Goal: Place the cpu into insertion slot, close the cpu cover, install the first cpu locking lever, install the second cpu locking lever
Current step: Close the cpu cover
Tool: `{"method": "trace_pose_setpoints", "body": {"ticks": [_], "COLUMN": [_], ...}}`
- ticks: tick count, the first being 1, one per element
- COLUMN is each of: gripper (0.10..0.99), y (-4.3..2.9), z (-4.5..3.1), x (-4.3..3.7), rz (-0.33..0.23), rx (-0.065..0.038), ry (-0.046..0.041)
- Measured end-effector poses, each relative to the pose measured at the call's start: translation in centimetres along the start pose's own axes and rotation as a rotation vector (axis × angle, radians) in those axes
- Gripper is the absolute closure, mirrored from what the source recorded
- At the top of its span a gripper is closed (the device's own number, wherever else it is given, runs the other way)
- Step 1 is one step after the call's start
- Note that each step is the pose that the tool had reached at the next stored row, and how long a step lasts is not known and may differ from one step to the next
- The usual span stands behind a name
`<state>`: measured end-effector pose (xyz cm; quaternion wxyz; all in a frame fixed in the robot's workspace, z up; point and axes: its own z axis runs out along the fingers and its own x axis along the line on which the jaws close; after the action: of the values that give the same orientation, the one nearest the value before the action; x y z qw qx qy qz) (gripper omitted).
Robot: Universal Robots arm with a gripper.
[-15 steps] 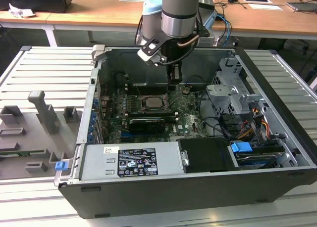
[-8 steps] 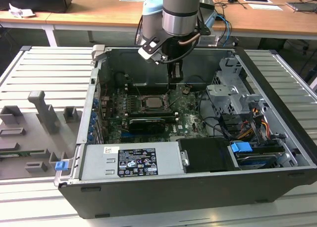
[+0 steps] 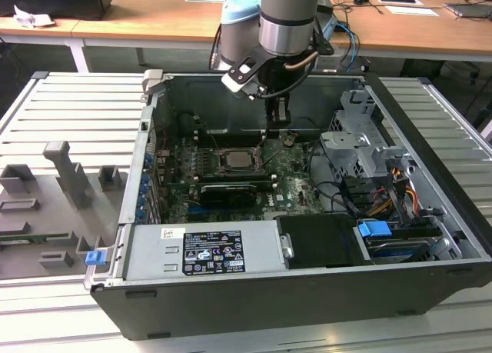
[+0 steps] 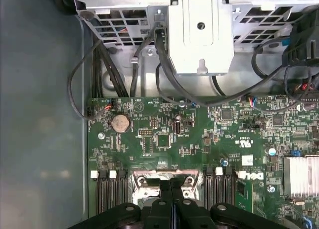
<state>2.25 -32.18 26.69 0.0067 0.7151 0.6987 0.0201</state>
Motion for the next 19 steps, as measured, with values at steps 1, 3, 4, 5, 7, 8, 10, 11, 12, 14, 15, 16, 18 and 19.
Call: {"method": "trace_pose_setpoints", "body": {"ticks": [1,3,4,5,7,8,10,11,12,14,15,16,18,19], "gripper": [0.980,0.980,0.980,0.980,0.980,0.980,0.980,0.980,0.980,0.980,0.980,0.980,0.980,0.980], "y": [0.39,1.20,1.53,2.20,2.93,3.07,3.31,3.40,3.38,3.29,3.20,3.10,2.95,2.79], "z": [0.01,0.04,0.05,0.08,0.18,0.24,0.54,0.88,1.21,1.37,1.42,1.43,1.43,1.43], "x": [0.01,0.03,0.03,0.05,0.08,0.09,0.09,0.09,0.09,0.08,0.08,0.08,0.07,0.07], "rz": [0.000,0.000,0.000,0.000,0.000,0.000,0.000,0.000,0.000,-0.002,-0.002,-0.003,-0.003,-0.003], "rx": [0.002,0.005,0.007,0.010,0.013,0.014,0.015,0.017,0.017,0.018,0.018,0.018,0.018,0.018], "ry": [-0.0001,-0.0002,-0.0003,-0.0003,-0.0003,-0.0004,-0.0004,-0.0004,0.0000,0.0002,0.0001,0.0001,-0.0001,0.0002]}}
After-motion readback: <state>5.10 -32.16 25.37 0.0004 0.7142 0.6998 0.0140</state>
